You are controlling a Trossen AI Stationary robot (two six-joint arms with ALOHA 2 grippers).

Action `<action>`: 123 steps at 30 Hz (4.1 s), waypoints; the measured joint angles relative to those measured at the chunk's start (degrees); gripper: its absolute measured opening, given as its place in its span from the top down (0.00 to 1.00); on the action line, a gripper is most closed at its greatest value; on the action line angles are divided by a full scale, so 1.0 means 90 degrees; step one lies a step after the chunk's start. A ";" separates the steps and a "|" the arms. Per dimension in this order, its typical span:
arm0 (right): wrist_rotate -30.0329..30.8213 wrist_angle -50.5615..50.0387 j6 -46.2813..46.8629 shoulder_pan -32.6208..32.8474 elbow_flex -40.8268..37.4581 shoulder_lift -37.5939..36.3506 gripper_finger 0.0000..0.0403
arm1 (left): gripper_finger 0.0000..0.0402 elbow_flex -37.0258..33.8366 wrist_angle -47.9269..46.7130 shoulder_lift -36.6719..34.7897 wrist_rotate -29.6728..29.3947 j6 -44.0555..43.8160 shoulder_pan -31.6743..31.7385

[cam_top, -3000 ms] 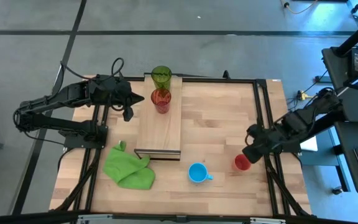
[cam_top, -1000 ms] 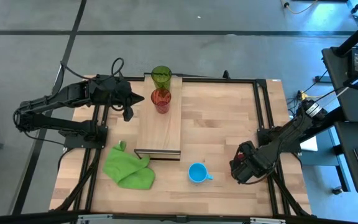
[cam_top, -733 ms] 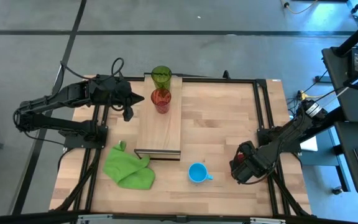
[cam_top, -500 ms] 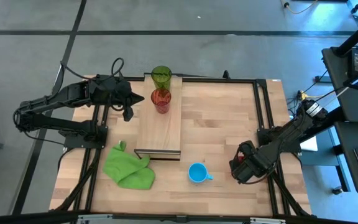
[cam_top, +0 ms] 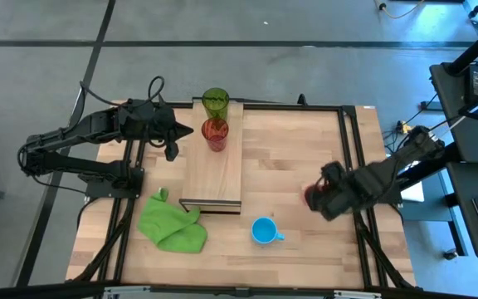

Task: Stack small to large cups/mugs on shelf
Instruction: Put the orange cup on the shelf

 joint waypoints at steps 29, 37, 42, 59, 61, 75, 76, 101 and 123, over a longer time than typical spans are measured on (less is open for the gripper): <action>-0.1982 0.2274 -0.7355 -0.3713 0.6126 0.3718 0.99 | 1.00 -0.0007 -0.2307 -0.0249 -0.0830 -0.2337 -0.0001; -0.1917 0.2350 -0.7541 -0.3780 0.6013 0.4057 0.97 | 1.00 -0.0005 -0.1837 -0.0427 -0.0705 -0.2883 -0.0001; -0.1594 0.2568 -0.7552 -0.3876 0.6040 0.4160 0.97 | 1.00 0.0000 -0.1311 -0.0362 0.0154 -0.2882 -0.0025; -0.1632 0.2858 -0.7704 -0.4014 0.6027 0.4535 0.96 | 1.00 0.0002 -0.1122 -0.0298 0.1249 -0.3504 -0.0841; -0.1633 0.2878 -0.7708 -0.4027 0.6027 0.4538 0.96 | 1.00 0.0002 -0.1068 -0.0269 0.1252 -0.3503 -0.0991; -0.1578 0.2846 -0.7732 -0.4030 0.6027 0.4536 0.96 | 1.00 0.0000 -0.0939 0.1282 0.0706 -0.2303 -0.1696; -0.1578 0.2804 -0.7729 -0.4030 0.6027 0.4536 0.96 | 1.00 0.0000 -0.0941 0.1304 0.0609 -0.2268 -0.1696; -0.1733 0.2771 -0.7614 -0.4014 0.6022 0.4536 0.93 | 1.00 -0.0002 -0.0672 0.1902 -0.0041 -0.2148 -0.1721; -0.1532 0.3219 -0.7740 -0.4033 0.6022 0.4720 0.87 | 1.00 -0.0002 -0.0823 0.1899 -0.0027 -0.2143 -0.1725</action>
